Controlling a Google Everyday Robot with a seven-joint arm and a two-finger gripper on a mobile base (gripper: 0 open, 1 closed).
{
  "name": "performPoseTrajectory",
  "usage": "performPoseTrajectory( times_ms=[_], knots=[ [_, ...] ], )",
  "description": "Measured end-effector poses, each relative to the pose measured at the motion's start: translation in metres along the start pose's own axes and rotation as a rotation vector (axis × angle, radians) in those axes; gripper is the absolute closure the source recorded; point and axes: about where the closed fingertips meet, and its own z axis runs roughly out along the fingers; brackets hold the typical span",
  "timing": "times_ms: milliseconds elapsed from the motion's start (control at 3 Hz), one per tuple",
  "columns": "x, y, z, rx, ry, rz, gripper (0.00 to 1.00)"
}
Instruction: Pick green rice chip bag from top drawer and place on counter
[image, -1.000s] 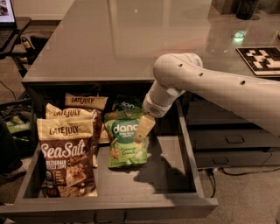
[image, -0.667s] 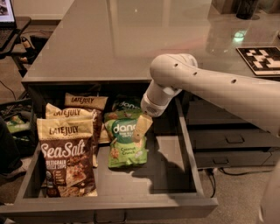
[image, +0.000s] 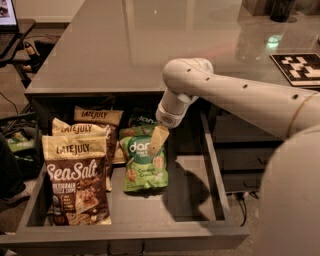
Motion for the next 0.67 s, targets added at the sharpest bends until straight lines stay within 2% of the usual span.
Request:
performPoseTrajectory(
  times_ms=[667],
  knots=[
    [-0.008,-0.013,0.031,-0.053,0.055,0.002,0.00]
  ],
)
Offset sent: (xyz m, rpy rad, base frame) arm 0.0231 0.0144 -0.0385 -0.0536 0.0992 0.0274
